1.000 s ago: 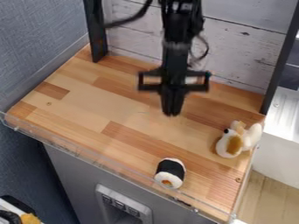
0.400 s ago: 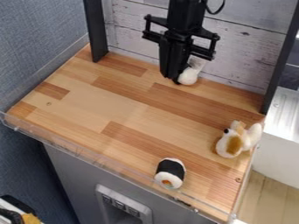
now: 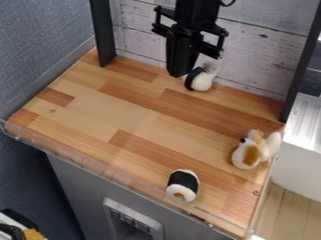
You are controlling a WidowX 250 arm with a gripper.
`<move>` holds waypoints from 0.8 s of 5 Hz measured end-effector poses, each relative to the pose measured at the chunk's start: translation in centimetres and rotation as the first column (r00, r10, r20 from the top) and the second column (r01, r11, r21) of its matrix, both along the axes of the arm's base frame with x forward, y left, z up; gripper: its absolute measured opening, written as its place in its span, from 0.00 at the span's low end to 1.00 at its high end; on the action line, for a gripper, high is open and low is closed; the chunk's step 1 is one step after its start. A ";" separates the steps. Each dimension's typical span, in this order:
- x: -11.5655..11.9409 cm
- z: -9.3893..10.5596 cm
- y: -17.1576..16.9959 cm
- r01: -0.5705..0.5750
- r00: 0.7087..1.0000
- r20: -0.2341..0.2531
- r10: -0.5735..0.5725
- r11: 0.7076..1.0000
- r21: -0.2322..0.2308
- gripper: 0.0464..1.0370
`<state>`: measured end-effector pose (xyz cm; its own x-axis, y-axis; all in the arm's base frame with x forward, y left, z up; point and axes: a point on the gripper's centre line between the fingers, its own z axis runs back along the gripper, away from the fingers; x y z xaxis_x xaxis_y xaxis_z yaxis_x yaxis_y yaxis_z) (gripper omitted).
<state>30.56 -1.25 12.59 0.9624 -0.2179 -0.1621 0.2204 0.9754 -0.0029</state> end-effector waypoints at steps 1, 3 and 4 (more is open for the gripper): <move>-0.2 -0.7 0.7 -0.129 0.992 0.005 0.129 0.992 0.002 0.01; -1.0 -4.1 0.9 -0.392 0.920 0.028 0.392 0.920 0.010 0.01; -0.8 -5.9 0.9 -0.398 0.917 0.027 0.398 0.917 0.012 0.01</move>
<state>29.79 -0.39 6.67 0.9726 0.1864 -0.1390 -0.1863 0.9824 0.0142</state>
